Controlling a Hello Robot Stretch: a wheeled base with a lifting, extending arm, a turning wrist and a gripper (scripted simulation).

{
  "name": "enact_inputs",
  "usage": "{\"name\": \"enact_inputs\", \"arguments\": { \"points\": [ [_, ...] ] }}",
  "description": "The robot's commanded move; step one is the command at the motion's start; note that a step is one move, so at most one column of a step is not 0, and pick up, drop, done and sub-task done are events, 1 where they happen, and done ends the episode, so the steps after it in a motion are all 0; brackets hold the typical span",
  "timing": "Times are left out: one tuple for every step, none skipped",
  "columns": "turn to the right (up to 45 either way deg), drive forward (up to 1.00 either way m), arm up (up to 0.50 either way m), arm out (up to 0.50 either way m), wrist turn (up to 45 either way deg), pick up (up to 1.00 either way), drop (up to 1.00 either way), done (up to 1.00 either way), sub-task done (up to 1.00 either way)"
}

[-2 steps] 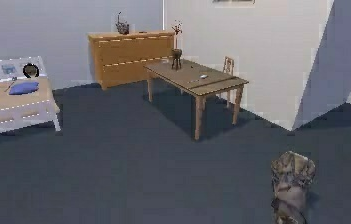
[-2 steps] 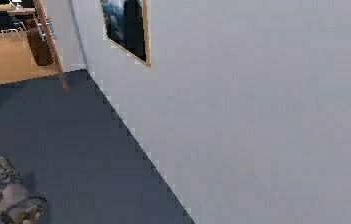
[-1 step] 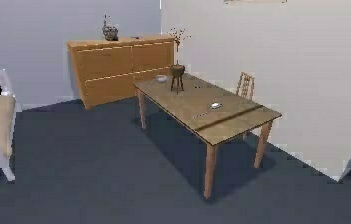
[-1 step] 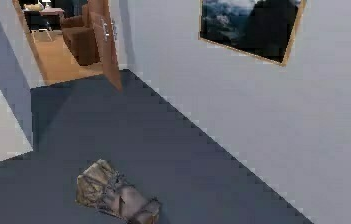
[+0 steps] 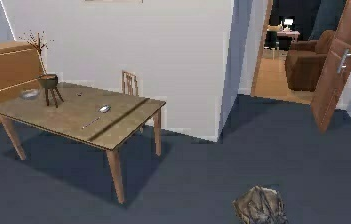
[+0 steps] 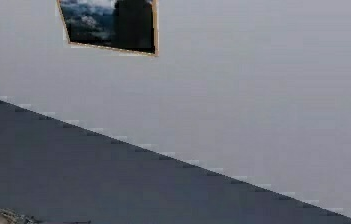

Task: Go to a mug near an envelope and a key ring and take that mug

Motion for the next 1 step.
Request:
{"name": "enact_inputs", "arguments": {
  "points": [
    [0.0, 0.45, 0.00, 0.00, 0.0, 0.00, 0.00, 0.00, 0.00]
  ]
}}
